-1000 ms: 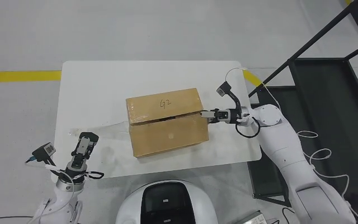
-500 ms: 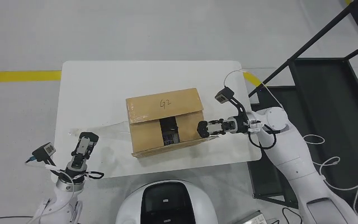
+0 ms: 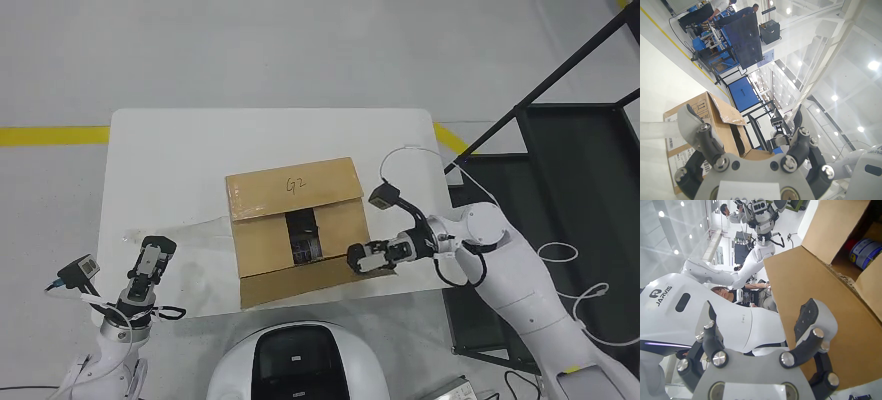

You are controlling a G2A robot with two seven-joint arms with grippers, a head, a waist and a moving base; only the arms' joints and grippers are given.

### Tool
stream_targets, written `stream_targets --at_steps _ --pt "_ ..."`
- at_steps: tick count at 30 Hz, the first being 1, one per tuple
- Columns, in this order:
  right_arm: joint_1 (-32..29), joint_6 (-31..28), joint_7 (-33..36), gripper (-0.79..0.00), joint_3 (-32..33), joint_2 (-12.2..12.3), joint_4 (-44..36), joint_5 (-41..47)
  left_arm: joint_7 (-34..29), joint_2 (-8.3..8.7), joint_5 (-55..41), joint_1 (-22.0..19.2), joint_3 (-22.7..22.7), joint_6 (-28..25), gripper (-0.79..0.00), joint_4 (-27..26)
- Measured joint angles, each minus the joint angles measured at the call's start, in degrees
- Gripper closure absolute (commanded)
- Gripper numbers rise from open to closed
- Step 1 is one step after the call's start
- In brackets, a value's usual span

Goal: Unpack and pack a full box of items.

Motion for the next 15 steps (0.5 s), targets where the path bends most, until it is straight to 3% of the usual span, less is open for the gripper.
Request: stream_targets --at_steps 15 --pt "0.7 0.5 0.5 -0.785 -3.3 1.1 -0.2 -2.6 0.0 0.0 0.0 0.0 0.0 0.0 -0.785 0.0"
